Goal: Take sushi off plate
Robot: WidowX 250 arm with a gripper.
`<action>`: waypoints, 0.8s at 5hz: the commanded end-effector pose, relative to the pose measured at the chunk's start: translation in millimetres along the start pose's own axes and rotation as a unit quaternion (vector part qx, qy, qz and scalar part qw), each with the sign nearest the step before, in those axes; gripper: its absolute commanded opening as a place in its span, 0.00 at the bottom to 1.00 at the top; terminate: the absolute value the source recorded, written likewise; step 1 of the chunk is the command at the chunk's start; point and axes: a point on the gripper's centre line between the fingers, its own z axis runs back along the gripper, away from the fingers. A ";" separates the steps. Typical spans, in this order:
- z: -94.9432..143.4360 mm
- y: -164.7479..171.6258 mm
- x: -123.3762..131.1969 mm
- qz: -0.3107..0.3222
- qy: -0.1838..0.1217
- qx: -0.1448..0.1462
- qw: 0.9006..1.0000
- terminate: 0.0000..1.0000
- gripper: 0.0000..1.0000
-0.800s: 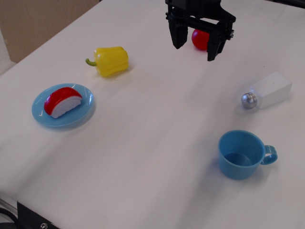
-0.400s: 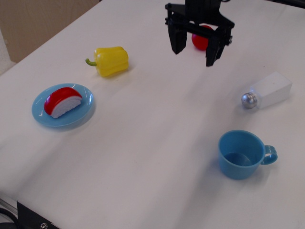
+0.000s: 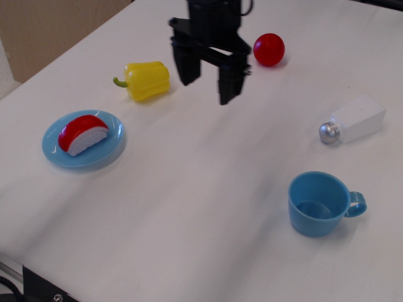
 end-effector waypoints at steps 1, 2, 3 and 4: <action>20.4 53.6 -48.9 -0.022 -0.020 0.047 0.998 0.00 1.00; 11.1 80.8 -70.8 -0.020 -0.004 0.069 0.997 0.00 1.00; -3.9 103.6 -84.7 -0.007 0.002 0.076 0.997 0.00 1.00; -13.6 115.1 -91.8 -0.003 -0.001 0.079 0.997 0.00 1.00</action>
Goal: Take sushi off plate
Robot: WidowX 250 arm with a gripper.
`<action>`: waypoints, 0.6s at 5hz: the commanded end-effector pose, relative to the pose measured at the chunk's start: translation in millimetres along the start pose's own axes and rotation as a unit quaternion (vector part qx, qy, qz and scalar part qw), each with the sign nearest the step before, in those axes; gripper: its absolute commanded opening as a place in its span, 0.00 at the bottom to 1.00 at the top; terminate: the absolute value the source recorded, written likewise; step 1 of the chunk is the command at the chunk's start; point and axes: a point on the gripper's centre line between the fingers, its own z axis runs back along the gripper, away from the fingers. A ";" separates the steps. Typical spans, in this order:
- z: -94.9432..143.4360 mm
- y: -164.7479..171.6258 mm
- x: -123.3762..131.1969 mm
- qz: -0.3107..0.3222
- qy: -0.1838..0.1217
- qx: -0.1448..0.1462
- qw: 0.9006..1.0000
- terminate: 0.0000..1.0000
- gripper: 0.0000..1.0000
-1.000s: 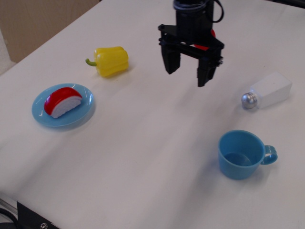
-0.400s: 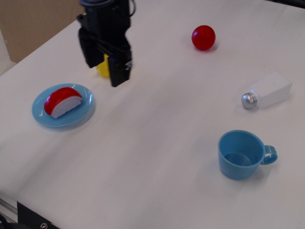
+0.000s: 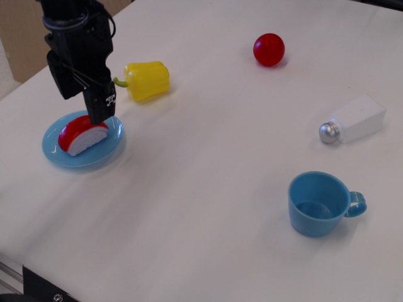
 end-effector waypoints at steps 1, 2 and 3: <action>-13.5 21.5 -6.8 0.011 -0.002 0.023 1.000 0.00 1.00; -26.4 21.2 -8.9 0.015 0.001 0.004 1.000 0.00 1.00; -40.4 17.7 -13.1 0.014 0.008 -0.008 1.000 0.00 1.00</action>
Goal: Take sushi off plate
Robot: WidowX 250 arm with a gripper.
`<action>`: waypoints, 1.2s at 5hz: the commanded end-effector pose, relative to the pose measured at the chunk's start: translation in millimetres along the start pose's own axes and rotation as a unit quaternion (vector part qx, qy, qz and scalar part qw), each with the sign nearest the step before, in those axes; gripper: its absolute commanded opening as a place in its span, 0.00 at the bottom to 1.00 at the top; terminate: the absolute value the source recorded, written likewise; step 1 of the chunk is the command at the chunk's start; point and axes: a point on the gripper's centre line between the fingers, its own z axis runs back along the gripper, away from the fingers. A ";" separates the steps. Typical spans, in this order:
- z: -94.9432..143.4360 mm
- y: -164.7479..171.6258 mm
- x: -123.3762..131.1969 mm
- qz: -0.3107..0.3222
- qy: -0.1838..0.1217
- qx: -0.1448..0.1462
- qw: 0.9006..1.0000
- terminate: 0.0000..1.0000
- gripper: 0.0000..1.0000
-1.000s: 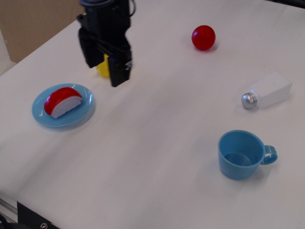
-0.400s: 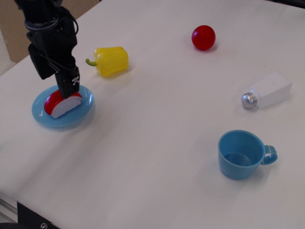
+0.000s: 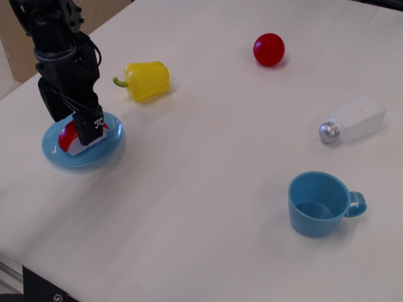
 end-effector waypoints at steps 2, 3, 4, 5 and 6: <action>-3.0 7.3 -4.6 0.016 -0.019 0.002 1.000 0.00 0.00; 5.7 9.0 -4.3 0.016 -0.032 0.008 0.999 0.00 0.00; 14.7 6.8 -2.4 0.015 -0.038 0.019 0.999 0.00 0.00; 32.6 0.6 2.9 0.009 -0.056 0.028 0.998 0.00 0.00; 50.4 -20.4 12.1 -0.013 -0.082 0.019 0.996 0.00 0.00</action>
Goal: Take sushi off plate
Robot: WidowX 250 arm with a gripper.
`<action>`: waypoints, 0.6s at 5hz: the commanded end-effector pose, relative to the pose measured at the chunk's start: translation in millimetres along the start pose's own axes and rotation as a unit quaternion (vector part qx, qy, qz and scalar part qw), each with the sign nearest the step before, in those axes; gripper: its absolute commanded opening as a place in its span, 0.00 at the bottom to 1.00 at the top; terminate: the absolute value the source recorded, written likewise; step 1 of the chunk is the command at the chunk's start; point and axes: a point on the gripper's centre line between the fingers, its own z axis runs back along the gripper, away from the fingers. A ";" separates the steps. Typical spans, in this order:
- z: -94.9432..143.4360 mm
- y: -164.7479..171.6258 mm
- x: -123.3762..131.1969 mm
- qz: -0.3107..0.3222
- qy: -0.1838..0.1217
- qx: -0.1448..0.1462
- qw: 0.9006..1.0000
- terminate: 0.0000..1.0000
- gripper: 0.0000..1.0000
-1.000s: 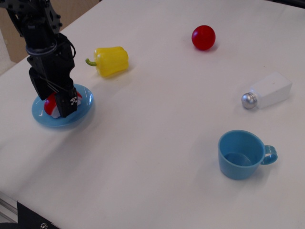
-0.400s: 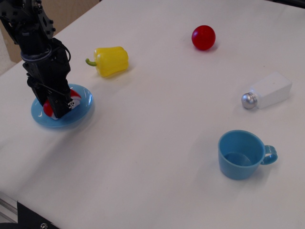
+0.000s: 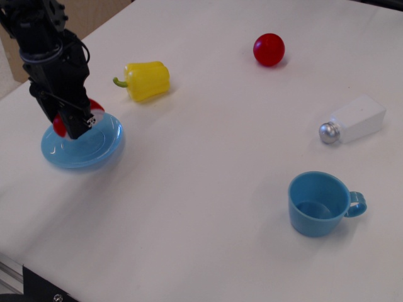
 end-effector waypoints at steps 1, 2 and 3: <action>36.1 -52.1 23.3 -0.068 -0.057 -0.026 0.996 0.00 0.00; 35.5 -92.7 24.3 -0.115 -0.067 -0.060 0.989 0.00 0.00; 30.2 -131.0 21.5 -0.151 -0.068 -0.093 0.982 0.00 0.00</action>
